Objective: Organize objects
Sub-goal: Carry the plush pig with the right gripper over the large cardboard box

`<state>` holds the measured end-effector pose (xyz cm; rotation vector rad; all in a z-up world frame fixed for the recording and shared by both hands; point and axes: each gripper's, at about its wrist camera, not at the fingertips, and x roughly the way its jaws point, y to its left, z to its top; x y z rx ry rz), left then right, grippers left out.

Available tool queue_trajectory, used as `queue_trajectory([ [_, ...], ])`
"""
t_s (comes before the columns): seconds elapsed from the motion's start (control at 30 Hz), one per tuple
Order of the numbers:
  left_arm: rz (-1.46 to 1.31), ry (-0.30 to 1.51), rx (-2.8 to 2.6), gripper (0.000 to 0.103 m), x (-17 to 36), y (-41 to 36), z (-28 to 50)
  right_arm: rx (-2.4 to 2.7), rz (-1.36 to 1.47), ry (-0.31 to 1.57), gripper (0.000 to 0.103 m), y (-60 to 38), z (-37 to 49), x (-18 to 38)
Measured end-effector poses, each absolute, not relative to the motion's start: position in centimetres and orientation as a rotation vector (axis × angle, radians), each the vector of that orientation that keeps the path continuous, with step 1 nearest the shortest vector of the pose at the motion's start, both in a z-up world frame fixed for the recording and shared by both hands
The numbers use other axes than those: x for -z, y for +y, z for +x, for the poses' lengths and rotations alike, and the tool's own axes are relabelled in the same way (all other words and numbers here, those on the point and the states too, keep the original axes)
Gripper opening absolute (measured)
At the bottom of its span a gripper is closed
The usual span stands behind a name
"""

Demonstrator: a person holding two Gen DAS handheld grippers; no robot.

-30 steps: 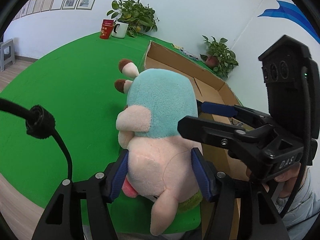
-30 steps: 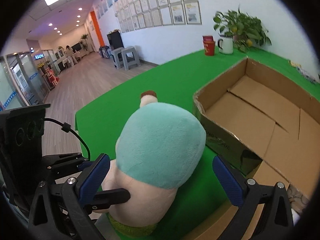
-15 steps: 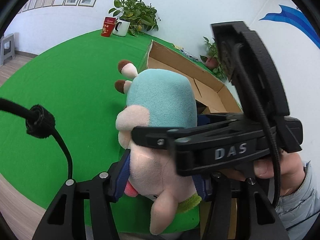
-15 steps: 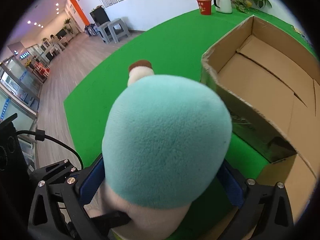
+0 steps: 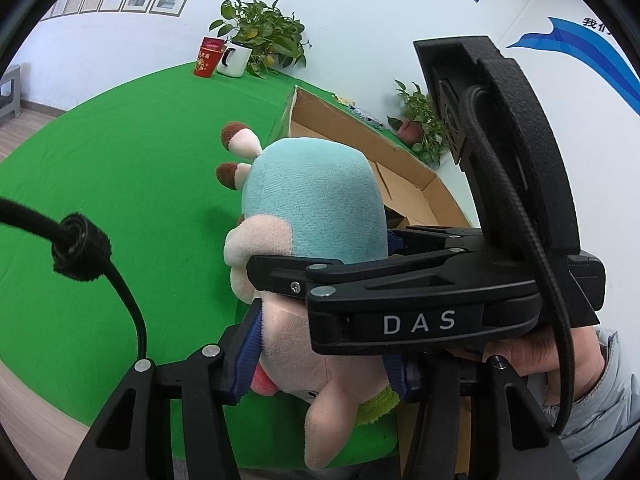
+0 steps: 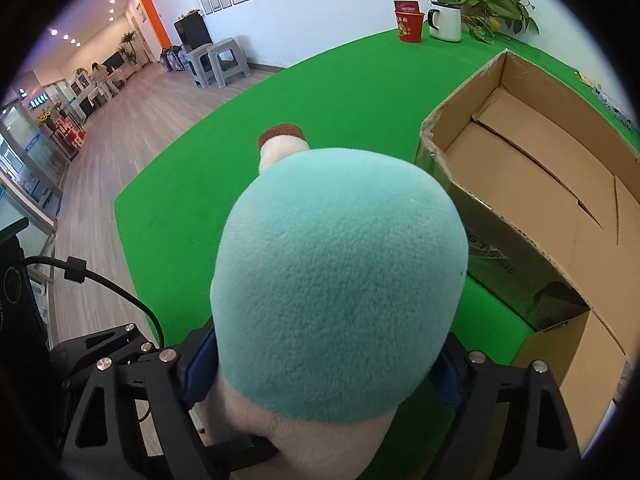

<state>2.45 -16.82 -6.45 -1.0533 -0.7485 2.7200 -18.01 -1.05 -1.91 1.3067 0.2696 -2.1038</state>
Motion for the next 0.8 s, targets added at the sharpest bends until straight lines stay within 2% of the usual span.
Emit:
queue_trajectory([
  [0.3,-0.991,-0.629,-2.765,0.049,4.1,-15.4,2.7,2.192,1.181,0.194,0.079,-0.9,-18.1,-0.2],
  [0.8,-0.801,-0.367,-2.812,0.049,-4.3,-11.2,-1.2,2.363,0.938,0.105,0.078,1.7,-19.8,-7.4],
])
